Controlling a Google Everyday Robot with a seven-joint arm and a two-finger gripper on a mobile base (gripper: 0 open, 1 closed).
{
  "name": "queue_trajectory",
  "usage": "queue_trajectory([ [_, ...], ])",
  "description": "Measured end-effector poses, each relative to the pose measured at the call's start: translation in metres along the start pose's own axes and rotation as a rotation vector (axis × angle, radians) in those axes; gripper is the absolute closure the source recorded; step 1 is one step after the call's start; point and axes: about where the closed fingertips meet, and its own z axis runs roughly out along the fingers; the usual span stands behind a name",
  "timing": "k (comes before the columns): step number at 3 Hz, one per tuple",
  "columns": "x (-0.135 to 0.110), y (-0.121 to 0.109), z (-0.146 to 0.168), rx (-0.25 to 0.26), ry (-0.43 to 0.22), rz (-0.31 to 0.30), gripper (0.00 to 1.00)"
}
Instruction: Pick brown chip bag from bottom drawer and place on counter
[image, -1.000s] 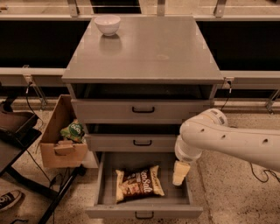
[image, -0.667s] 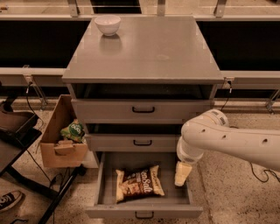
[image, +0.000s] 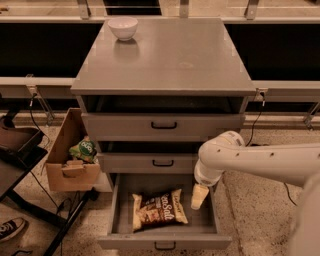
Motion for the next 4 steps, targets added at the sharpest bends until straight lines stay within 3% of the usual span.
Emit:
queue_trajectory([
  [1,0.000,-0.010,0.078,-0.034,0.014,0.044,0.00],
  [2,0.007,-0.004,0.137,-0.074,0.043,0.074,0.00],
  [3,0.017,0.018,0.185,-0.116,0.044,0.126,0.00],
  [4,0.016,0.019,0.189,-0.118,0.042,0.128,0.00],
])
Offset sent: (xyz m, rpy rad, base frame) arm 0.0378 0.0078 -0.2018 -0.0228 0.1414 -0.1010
